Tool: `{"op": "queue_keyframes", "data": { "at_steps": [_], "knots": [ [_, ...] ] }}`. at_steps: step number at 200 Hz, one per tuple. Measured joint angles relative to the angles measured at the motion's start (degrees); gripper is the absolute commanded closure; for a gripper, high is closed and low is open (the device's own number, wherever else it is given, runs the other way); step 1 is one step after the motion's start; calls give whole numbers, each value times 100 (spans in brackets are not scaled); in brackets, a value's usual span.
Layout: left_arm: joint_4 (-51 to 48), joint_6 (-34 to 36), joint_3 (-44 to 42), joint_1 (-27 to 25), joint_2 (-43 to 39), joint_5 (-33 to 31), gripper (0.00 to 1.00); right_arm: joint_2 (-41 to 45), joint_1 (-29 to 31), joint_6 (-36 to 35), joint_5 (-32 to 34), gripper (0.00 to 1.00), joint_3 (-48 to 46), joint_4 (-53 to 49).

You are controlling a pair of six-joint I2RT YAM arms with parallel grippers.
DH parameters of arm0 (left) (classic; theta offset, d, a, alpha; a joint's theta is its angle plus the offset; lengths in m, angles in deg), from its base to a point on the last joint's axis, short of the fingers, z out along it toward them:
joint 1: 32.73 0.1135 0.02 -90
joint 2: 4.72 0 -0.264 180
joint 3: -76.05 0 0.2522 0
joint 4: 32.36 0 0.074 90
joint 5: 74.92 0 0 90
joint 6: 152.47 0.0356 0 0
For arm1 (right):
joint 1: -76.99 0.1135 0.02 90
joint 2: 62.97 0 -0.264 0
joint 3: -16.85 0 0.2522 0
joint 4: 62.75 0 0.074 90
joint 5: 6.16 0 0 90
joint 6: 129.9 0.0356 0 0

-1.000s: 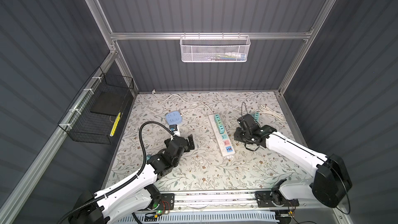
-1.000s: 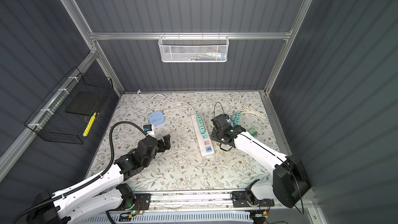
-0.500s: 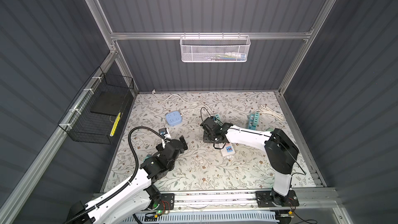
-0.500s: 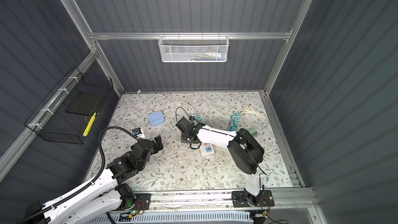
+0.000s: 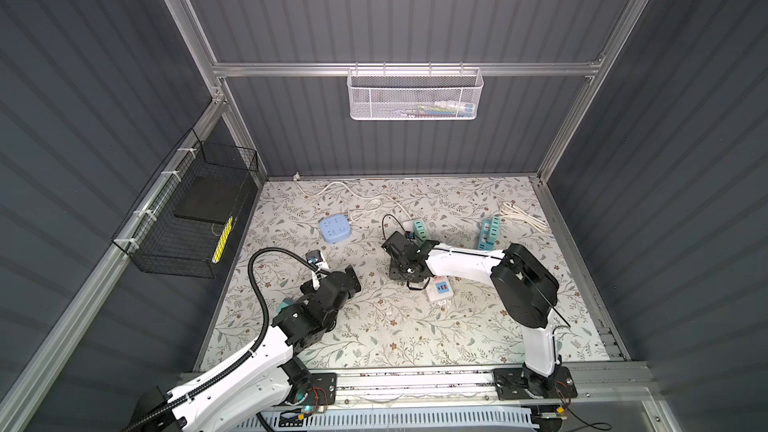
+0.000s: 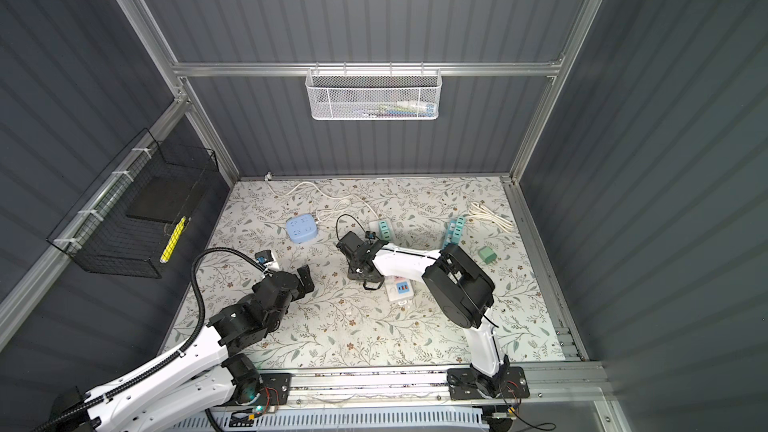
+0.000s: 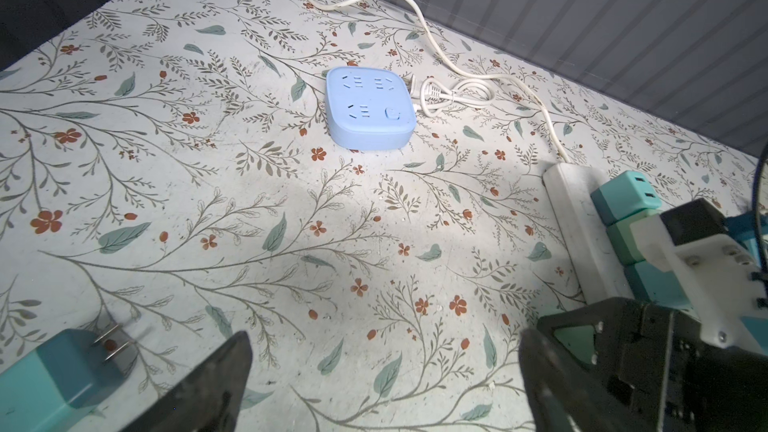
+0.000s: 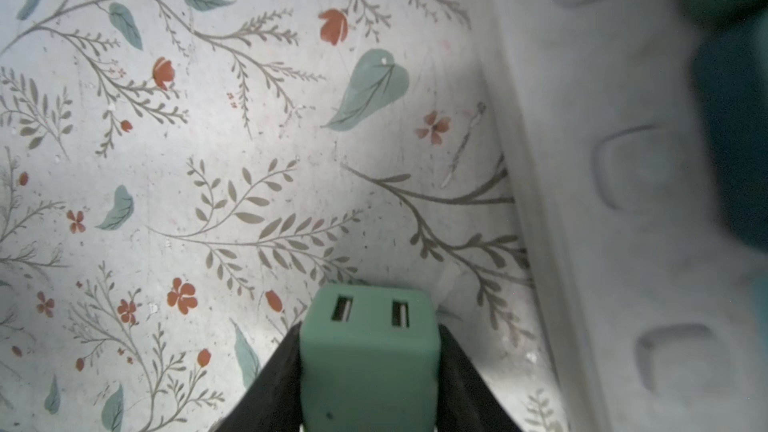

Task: Insert the plug
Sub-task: 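Lift the green adapter with the right gripper and carry it toward the left gripper, then set the green adapter on the table near the left gripper, open right gripper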

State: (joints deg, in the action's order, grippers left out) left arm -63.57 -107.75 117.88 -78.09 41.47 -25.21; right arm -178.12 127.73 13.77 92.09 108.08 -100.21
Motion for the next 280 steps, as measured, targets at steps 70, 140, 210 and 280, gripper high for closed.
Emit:
{"op": "queue_keyframes", "data": {
  "at_steps": [70,140,210,280],
  "knots": [
    [57,7,-61,9,26,15,0,328,-42,345,-546,33,-496,442],
    [72,219,-22,11,103,22,0,673,-190,568,-1447,33,-872,1443],
    [37,1078,1241,162,1965,595,0,2339,-308,-662,-699,20,-1126,1027],
    [-382,1978,2603,168,4000,1569,8,4113,-1209,-2345,278,10,-2677,1576]
  ]
}}
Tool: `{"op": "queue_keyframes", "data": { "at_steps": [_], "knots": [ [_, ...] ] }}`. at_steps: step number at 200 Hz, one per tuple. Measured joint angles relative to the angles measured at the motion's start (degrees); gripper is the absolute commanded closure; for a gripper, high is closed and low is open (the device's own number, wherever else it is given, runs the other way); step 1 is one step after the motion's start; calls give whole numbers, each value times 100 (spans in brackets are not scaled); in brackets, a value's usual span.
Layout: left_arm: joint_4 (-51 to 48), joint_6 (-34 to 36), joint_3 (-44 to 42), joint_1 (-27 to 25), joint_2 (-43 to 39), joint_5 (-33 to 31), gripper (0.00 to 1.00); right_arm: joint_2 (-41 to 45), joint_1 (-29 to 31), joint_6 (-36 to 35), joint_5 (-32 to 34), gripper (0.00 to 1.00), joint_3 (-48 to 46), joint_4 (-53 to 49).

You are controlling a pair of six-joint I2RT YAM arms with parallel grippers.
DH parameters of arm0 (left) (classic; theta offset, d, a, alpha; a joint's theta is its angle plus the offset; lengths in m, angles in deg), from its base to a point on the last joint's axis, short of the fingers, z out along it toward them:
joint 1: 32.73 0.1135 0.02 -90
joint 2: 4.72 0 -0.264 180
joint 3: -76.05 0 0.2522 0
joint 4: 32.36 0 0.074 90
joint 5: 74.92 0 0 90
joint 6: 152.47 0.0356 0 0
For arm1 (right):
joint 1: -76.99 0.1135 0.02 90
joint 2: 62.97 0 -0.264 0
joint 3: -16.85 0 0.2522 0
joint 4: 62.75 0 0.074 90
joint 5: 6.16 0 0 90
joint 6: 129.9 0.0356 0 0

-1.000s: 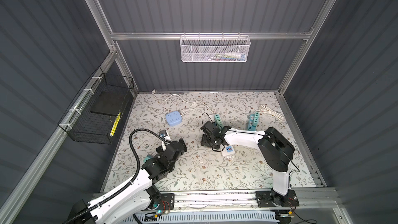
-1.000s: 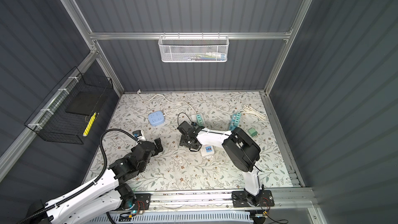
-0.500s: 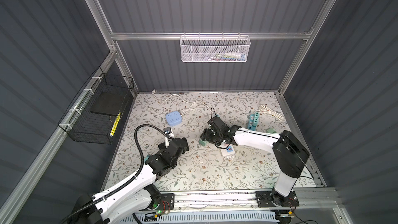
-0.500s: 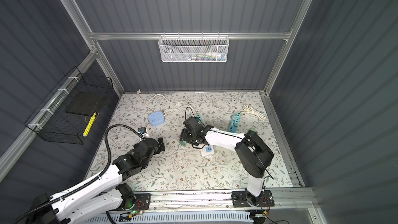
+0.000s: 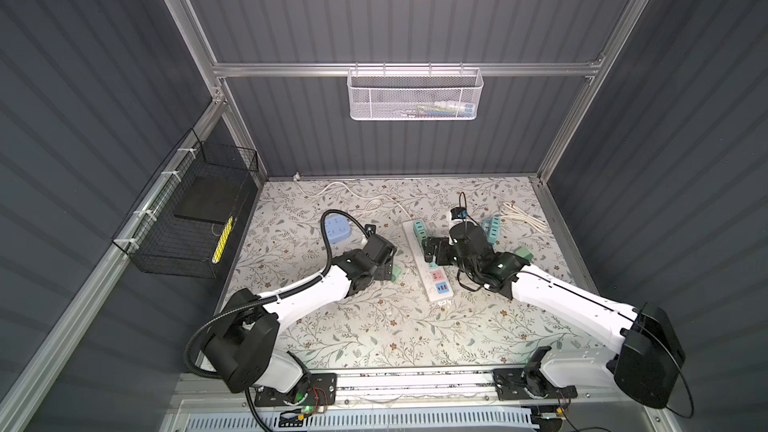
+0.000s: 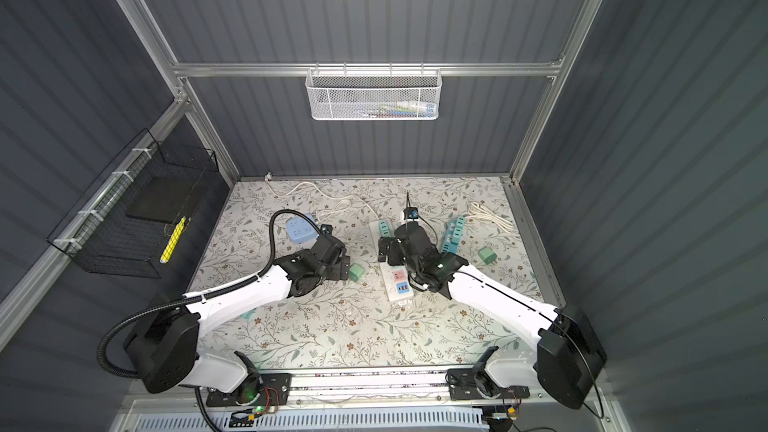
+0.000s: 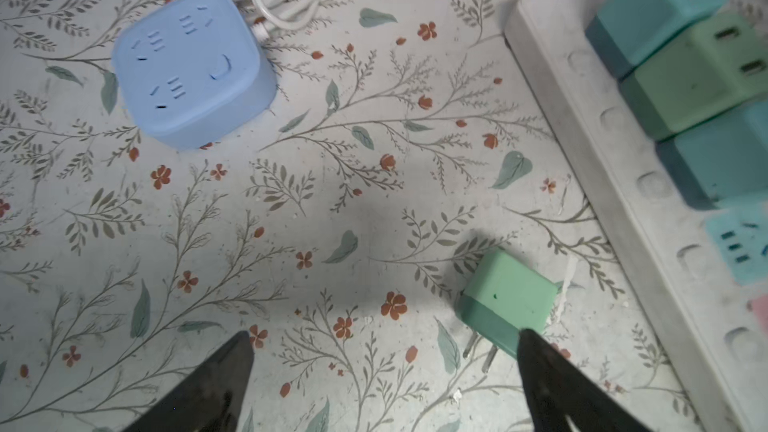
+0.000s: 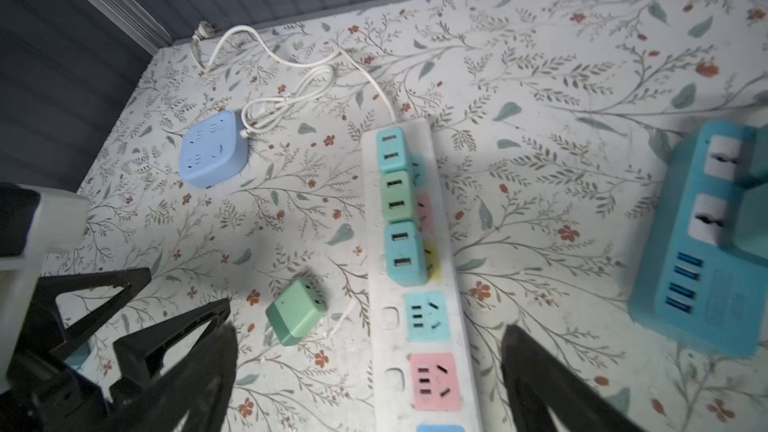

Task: Insert the plug
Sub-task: 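Set the green adapter on the table near the left gripper, open right gripper, then grasp the green adapter with the left gripper while the right gripper withdraws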

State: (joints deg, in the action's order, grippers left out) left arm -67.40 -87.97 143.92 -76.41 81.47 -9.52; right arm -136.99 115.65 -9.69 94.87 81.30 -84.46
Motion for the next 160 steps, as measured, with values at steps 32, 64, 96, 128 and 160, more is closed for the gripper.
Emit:
{"op": "queue_keyframes", "data": {
  "at_steps": [32,64,96,128,160],
  "knots": [
    [-553,614,769,2,649,570,23,122,-1141,-195,-1154,31,-610,599],
    [-1202,1307,1563,2,1346,1226,29,146,-1414,-361,-2135,45,-999,1108],
    [-1779,1867,2140,-2,1996,1602,33,157,-1615,-356,-2638,46,-1222,1530],
    [-2203,2275,2420,-11,2260,1790,36,160,-1744,-317,-2796,46,-1434,1799],
    [-2437,2566,2684,-11,2435,1792,39,160,-1762,-280,-2879,46,-1464,1899]
  ]
}}
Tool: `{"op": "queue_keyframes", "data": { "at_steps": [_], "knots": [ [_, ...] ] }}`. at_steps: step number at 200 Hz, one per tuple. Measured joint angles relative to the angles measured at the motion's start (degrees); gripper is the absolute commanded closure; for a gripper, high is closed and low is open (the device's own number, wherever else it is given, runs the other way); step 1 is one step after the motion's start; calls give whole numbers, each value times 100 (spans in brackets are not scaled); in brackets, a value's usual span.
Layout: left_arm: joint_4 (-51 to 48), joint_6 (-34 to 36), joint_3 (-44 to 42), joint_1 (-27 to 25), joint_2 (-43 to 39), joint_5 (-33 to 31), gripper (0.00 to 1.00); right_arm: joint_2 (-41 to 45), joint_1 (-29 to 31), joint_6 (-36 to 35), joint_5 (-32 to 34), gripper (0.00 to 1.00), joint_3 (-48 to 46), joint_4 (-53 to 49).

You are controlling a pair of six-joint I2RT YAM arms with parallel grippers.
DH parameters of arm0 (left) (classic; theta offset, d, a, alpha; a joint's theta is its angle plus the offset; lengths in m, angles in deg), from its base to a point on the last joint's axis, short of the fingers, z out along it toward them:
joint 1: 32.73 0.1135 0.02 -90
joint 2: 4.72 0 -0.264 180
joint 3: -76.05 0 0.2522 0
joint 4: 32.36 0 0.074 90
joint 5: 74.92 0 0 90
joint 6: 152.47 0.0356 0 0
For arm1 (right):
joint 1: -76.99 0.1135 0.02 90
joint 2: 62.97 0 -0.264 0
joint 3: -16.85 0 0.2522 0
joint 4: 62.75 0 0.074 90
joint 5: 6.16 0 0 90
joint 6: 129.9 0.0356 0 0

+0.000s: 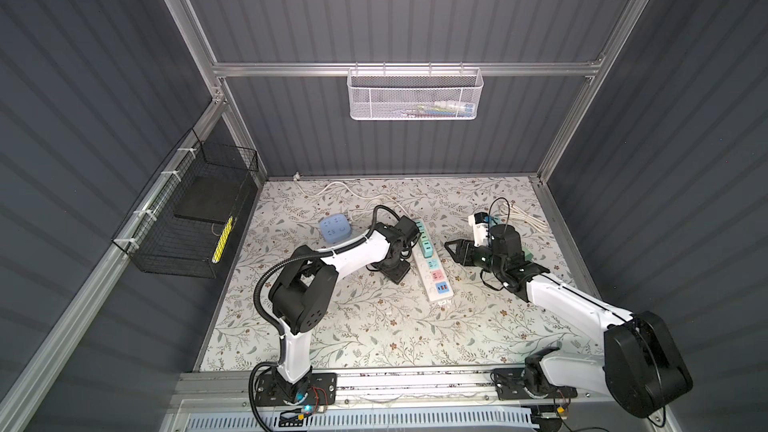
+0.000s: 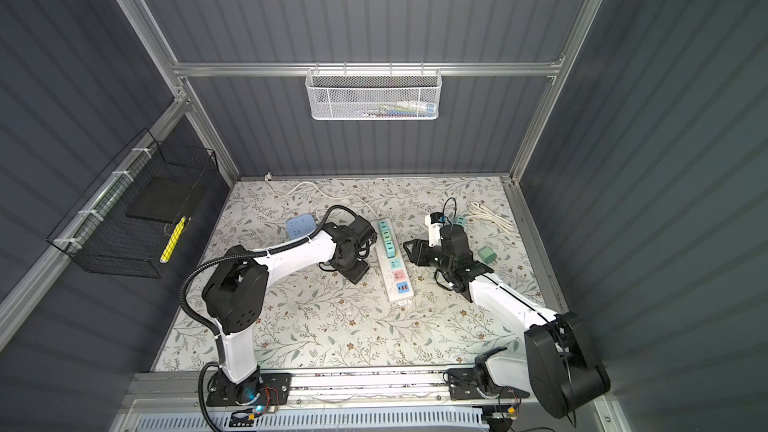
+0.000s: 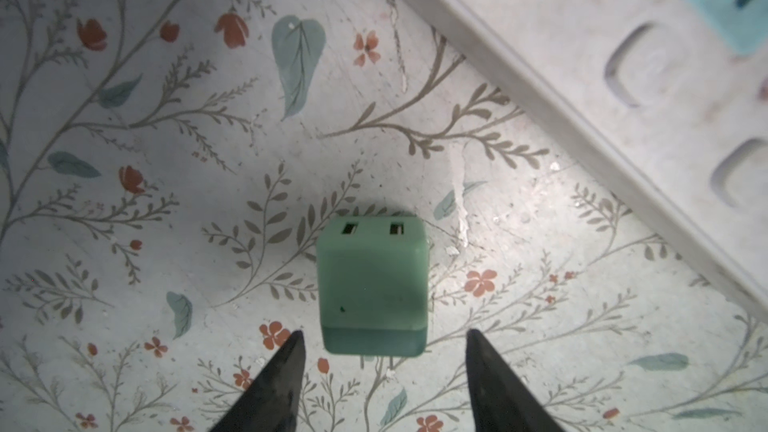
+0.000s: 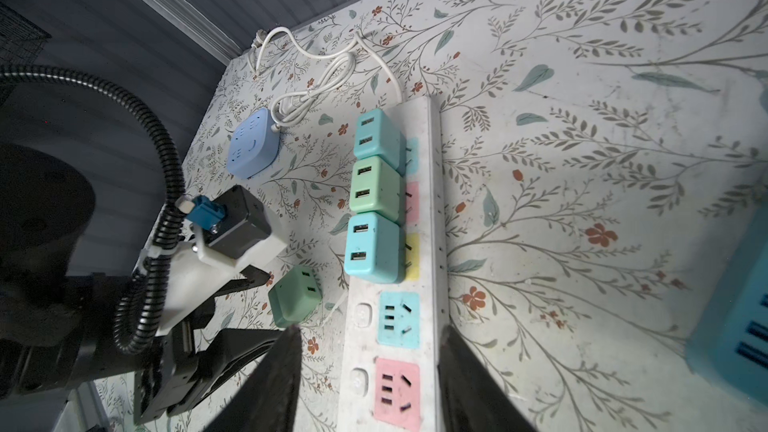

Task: Insert the plug
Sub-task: 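Grasp the green adapter with the left gripper while the right gripper withdraws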

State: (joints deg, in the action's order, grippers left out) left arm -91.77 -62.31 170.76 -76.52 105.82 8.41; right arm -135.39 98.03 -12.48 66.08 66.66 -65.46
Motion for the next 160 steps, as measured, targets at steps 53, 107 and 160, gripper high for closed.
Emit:
{"op": "queue_keyframes", "data": {
  "at_steps": [53,107,160],
  "knots": [
    [-20,389,11,2,417,-15,46,114,0,44,-26,46,-17,9],
    [109,407,63,2,452,-15,57,151,0,44,-28,46,-31,9],
    [533,321,-238,0,273,-76,78,149,0,52,-116,47,-31,11]
  ]
}}
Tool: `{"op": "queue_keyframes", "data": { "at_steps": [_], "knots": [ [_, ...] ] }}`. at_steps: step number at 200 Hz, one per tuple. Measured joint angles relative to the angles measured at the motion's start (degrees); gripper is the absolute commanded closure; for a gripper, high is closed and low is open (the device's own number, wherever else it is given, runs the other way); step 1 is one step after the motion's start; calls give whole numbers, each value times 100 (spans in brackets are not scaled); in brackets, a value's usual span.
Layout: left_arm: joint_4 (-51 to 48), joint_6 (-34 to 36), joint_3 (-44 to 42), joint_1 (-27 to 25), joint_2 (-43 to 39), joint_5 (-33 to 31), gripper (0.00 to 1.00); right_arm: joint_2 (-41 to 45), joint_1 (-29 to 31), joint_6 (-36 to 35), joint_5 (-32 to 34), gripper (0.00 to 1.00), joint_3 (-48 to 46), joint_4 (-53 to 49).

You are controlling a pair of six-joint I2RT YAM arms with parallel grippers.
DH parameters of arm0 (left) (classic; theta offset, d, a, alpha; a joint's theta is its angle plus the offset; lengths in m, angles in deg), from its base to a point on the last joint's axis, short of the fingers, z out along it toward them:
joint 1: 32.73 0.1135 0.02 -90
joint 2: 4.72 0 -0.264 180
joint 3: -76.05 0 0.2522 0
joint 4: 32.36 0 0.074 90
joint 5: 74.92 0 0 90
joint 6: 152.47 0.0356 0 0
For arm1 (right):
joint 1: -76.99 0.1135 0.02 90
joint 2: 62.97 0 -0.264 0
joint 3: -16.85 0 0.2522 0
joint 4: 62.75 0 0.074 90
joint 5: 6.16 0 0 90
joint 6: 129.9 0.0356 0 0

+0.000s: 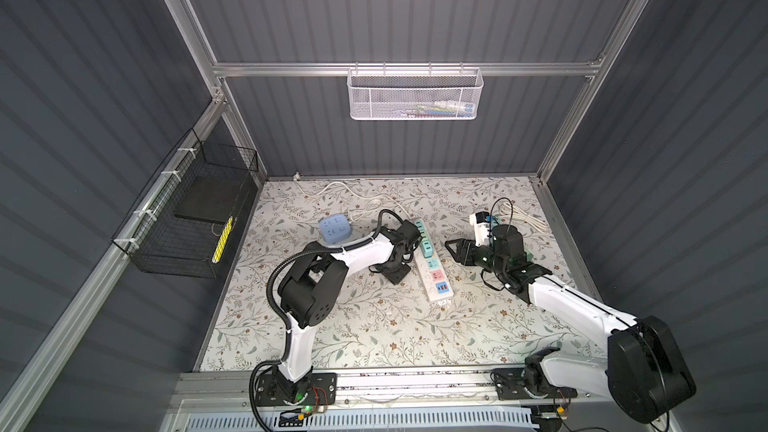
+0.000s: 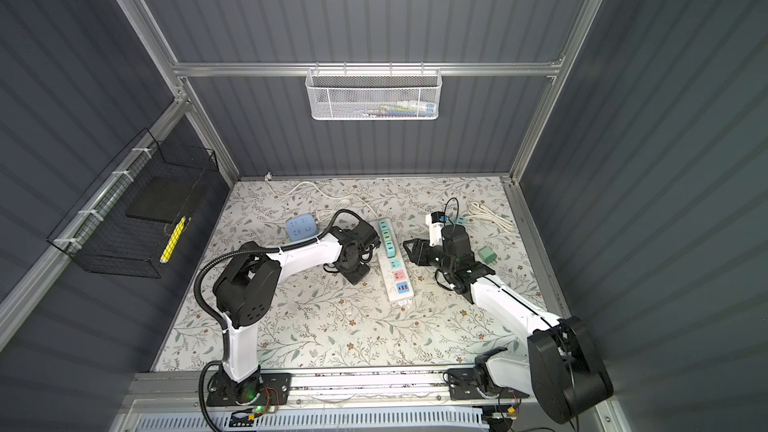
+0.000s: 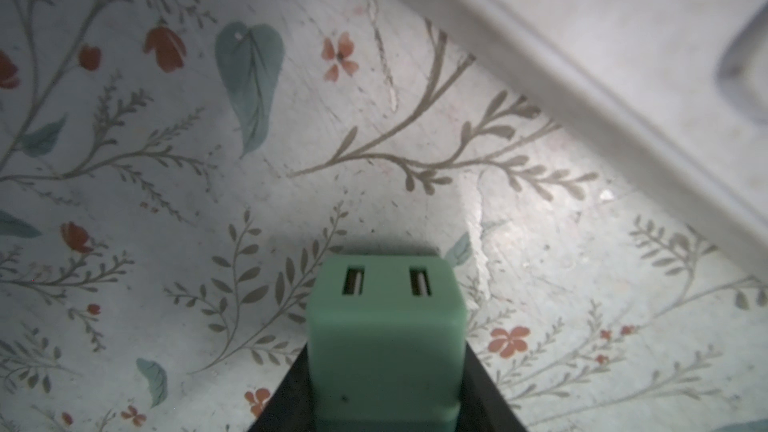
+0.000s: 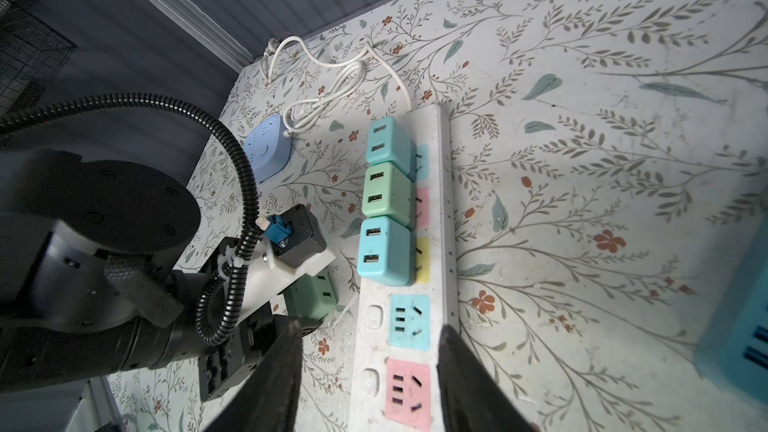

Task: Insert the plug
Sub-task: 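Grasp the green adapter with the left gripper while the right gripper withdraws, then close the right gripper on the green adapter held up by the left gripper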

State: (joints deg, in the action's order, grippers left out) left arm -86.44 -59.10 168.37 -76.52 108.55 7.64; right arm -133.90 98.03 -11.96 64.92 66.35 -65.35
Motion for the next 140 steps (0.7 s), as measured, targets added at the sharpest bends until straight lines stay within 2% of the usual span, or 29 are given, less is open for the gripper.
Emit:
{"op": "queue_keyframes", "data": {
  "at_steps": [32,60,84,104,140],
  "knots": [
    [1014,-24,-1040,-92,-789,-2,80,-4,-2,17,-203,51,0,2],
    [2503,-57,-2238,-518,-1917,20,88,-37,0,146,-623,64,2,0],
    [3851,-57,-2938,-855,-2450,101,89,-17,66,184,-1005,69,4,-92],
    [4406,-57,-3086,-975,-2507,129,91,136,210,138,-1349,68,4,-398],
    [4850,-52,-3104,-992,-2605,251,91,297,422,-31,-1729,55,201,-970]
  ]
}}
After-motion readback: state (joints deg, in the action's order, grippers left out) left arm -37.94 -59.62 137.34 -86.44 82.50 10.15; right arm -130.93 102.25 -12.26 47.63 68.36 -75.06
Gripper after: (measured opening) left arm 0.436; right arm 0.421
